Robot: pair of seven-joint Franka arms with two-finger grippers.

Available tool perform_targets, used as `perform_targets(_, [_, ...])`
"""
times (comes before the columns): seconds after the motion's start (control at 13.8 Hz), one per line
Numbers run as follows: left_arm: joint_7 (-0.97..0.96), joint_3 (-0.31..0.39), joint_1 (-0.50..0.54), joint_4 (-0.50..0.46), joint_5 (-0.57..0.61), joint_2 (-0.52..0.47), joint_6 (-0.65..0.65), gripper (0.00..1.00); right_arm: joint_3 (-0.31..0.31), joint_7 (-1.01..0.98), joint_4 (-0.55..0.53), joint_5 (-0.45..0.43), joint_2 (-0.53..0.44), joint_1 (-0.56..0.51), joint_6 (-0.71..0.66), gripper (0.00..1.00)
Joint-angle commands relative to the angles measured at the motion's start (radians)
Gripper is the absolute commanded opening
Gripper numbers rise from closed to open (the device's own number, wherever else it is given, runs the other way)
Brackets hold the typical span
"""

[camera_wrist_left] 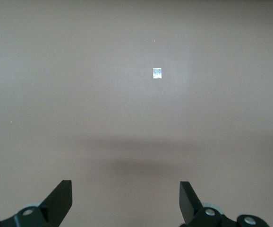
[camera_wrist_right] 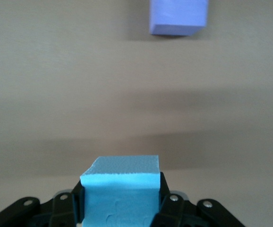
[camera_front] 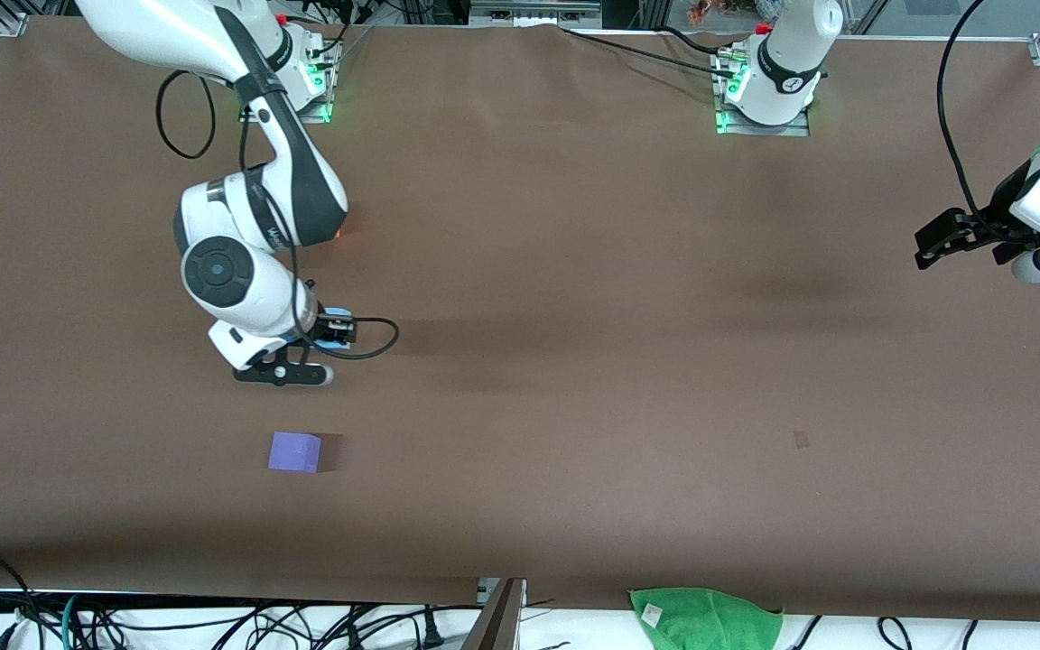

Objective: Place blue block between orange and purple blocks
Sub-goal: 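Lower the blue block between orange and purple blocks, open right gripper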

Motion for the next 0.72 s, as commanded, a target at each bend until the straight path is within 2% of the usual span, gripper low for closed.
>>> perform_targets(0.0, [-0.011,0.002,0.000,0.031,0.016,0.010,-0.025,1.00,0.009,-0.051,-0.112,0.018,-0.068,-0.032,0.058,0.25])
perform_targets(0.43, [-0.011,0.002,0.000,0.031,0.016,0.012,-0.023,1.00,-0.020,-0.120,-0.342,0.023,-0.125,-0.058,0.285,0.25])
perform_targets(0.65, [-0.006,0.004,0.002,0.032,0.018,0.015,-0.022,1.00,-0.026,-0.118,-0.421,0.025,-0.130,-0.058,0.379,0.25])
